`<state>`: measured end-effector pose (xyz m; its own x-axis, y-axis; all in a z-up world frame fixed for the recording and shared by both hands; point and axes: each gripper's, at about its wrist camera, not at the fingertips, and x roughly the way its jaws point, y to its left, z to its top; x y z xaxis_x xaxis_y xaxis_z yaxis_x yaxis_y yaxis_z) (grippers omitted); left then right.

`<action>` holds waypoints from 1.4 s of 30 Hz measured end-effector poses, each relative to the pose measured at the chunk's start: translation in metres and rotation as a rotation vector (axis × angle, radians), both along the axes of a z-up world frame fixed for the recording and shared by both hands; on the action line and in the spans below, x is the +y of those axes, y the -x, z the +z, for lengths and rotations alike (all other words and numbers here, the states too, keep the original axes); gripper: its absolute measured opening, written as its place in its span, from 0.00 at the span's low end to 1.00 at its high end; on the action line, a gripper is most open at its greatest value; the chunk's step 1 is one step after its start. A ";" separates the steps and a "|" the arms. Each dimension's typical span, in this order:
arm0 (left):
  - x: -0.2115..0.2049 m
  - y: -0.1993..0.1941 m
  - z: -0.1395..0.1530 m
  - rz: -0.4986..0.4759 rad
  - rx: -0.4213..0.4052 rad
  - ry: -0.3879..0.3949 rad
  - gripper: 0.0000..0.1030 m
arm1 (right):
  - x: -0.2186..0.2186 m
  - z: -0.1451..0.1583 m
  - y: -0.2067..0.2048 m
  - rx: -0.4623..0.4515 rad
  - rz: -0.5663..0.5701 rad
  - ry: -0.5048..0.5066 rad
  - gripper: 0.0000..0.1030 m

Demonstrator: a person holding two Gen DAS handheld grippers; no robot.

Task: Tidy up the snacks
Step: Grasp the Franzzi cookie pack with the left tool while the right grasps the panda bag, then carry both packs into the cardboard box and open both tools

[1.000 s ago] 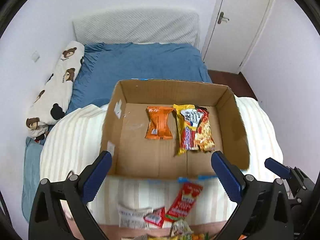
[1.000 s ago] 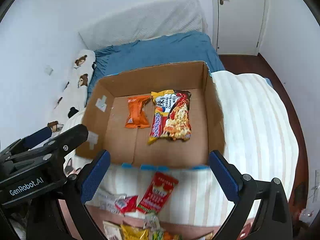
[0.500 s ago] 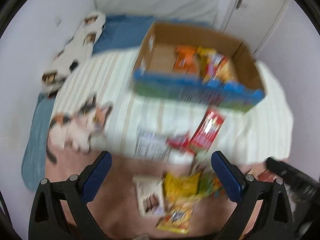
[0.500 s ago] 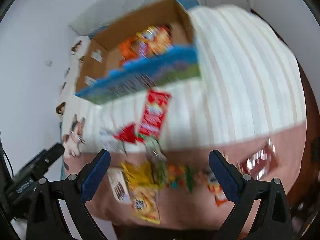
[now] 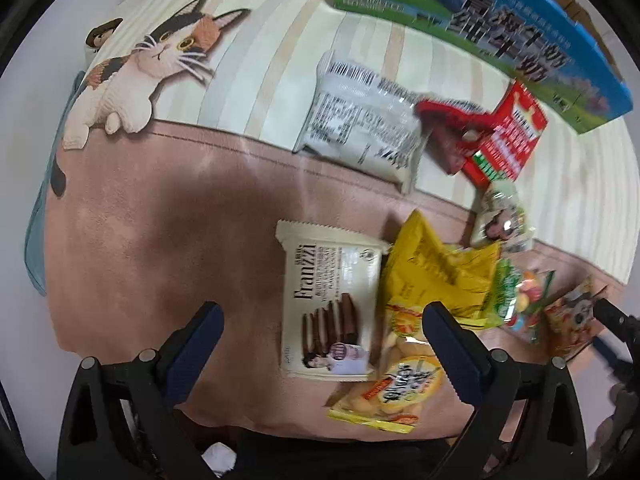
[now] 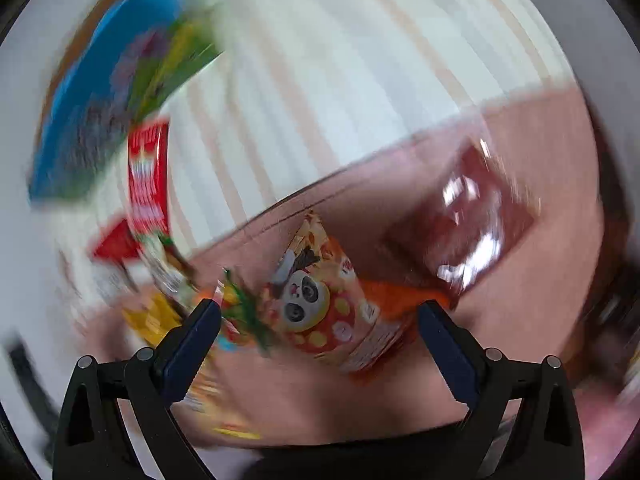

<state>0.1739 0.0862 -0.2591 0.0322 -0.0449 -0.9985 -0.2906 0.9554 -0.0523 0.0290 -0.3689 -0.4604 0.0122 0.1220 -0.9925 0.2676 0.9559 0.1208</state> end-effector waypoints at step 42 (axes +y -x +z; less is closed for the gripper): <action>0.042 0.010 -0.116 -0.059 0.080 -0.017 0.55 | 0.062 -0.090 0.036 0.178 0.138 -0.029 0.64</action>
<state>0.1638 0.1281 -0.3748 -0.0502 -0.0275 -0.9984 -0.2365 0.9715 -0.0149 -0.0073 -0.3071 -0.5509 -0.1820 0.1383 -0.9735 0.1536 0.9819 0.1108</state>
